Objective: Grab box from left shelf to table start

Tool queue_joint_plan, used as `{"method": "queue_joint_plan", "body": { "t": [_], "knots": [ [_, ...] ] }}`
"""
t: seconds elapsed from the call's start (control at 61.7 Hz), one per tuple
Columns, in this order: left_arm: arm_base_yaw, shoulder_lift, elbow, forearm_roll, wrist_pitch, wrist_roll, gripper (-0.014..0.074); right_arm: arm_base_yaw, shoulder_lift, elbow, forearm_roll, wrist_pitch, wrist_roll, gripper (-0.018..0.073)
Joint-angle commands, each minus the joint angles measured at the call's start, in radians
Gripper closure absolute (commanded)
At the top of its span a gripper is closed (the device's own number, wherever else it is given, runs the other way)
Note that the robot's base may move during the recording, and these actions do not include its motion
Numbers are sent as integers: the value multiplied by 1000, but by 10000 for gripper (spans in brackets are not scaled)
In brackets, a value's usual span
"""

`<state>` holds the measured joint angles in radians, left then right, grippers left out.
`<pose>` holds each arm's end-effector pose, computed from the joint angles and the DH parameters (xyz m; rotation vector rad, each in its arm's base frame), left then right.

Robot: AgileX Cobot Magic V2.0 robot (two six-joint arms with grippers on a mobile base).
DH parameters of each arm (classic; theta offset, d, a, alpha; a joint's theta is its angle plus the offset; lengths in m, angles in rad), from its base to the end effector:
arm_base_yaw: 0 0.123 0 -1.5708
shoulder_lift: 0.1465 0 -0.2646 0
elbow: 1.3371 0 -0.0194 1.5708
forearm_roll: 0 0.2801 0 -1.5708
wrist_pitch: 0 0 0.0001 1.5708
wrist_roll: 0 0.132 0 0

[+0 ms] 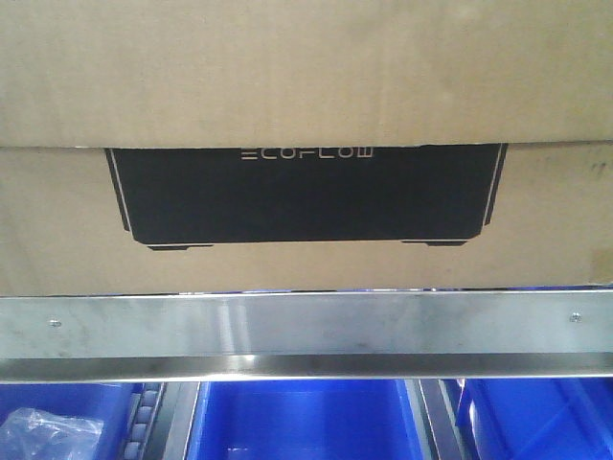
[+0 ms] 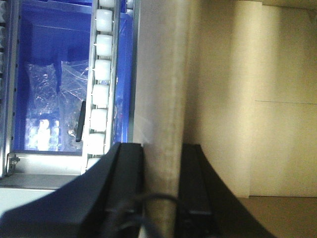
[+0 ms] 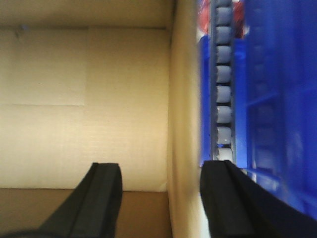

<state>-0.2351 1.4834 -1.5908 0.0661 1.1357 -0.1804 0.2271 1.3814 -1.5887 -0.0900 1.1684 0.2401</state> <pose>0.3561 -0.0772 0.3538 0.0791 2.5094 -0.0839 0.3294 0.0649 0.3864 0.0096 2.4413 0.0917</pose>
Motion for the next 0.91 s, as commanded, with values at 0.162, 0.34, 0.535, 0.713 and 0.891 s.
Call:
{"method": "queue_joint_plan", "body": {
  "t": [0.162,0.34,0.535,0.713,0.891],
  "knots": [
    [-3,-29,-32,-32,-40,-13,638,-93,50,-47,90,-69,-86,94],
    [-3,-29,-32,-32,-40,-13,639,-100,95,-49,90,-63,-93,94],
    [-3,-29,-32,-32,-40,-13,638,-103,101,-50,90,-68,-104,94],
    [-3,-29,-32,-32,-40,-13,639,-111,101,-50,90,-61,-109,170],
    [-3,-29,-32,-32,-40,-13,639,-112,101,-50,90,-59,-109,293]
  ]
}}
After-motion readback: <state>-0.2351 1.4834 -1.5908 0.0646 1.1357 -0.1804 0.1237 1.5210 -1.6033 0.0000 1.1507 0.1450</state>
